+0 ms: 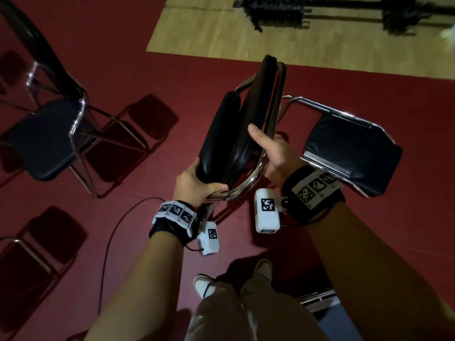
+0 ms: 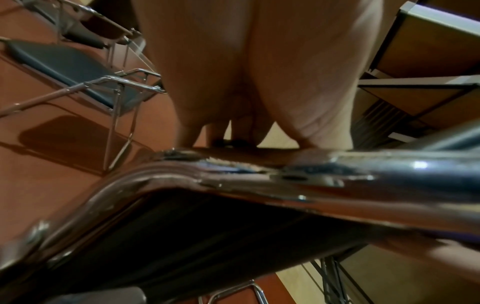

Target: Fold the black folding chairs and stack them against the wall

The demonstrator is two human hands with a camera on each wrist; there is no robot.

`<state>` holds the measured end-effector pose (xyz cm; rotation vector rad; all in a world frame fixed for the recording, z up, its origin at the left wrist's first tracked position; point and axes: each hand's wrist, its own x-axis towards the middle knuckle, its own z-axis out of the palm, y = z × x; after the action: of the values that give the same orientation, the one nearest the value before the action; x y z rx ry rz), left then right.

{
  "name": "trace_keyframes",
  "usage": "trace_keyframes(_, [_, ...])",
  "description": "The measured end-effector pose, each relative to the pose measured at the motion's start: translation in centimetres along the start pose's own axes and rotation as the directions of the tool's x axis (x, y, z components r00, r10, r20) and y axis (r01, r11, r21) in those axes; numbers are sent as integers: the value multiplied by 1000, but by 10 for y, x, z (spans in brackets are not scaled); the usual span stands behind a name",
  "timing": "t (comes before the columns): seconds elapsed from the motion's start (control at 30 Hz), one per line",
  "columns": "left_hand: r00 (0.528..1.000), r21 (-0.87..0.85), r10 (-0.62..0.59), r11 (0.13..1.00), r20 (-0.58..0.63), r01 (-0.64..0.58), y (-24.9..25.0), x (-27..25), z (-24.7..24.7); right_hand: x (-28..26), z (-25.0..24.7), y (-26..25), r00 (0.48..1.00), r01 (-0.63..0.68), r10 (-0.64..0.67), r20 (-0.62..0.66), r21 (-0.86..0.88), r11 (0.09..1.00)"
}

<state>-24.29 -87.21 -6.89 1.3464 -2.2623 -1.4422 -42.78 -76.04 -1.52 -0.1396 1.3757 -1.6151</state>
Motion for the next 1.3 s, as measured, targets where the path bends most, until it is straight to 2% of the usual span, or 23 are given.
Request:
trace_keyframes(0.1, [996,-53,-20,998,86,24,-7,8,-15,-3,7,-8,999,-49,50,-5,110,993])
trace_keyframes(0.2, [983,-94,-112,987,148,127,-8,14,-23,2,6,-11,994,-73,82,-68,122,990])
trace_keyframes(0.27, [972,-121,-181,972,152,200,0,15,-22,8,7,-10,985,-91,105,-135,104,990])
trace_keyframes(0.37, [963,-193,-210,951,172,242,9,14,-17,13,9,-12,965,-135,153,-211,101,986])
trace_keyframes(0.47, [945,-250,-287,914,159,320,24,11,-17,14,10,-14,963,-184,200,-179,103,978])
trace_keyframes(0.53, [902,-287,-403,855,155,432,39,5,-20,11,12,-14,960,-221,235,-155,99,970])
trace_keyframes(0.6, [810,-334,-562,741,167,583,53,-7,-26,6,18,-15,953,-255,266,-145,88,963])
trace_keyframes(0.67, [713,-376,-661,614,236,694,58,-21,-31,5,25,-15,947,-280,288,-141,74,957])
trace_keyframes(0.87, [638,-535,-590,371,495,759,65,-50,-38,28,37,-8,917,-398,387,-102,-145,906])
trace_keyframes(0.97, [663,-549,-581,394,472,737,76,-50,-40,51,30,1,889,-454,453,-64,-242,857])
trace_keyframes(1.1, [666,-608,-635,365,392,705,70,-47,-48,16,51,-46,832,-540,555,-7,-247,805])
trace_keyframes(1.2, [650,-604,-690,380,319,701,55,-43,-60,26,53,-58,838,-541,545,-30,-174,823])
trace_keyframes(1.3, [623,-581,-708,367,332,726,35,-34,-80,45,63,-60,868,-496,486,-97,-168,852])
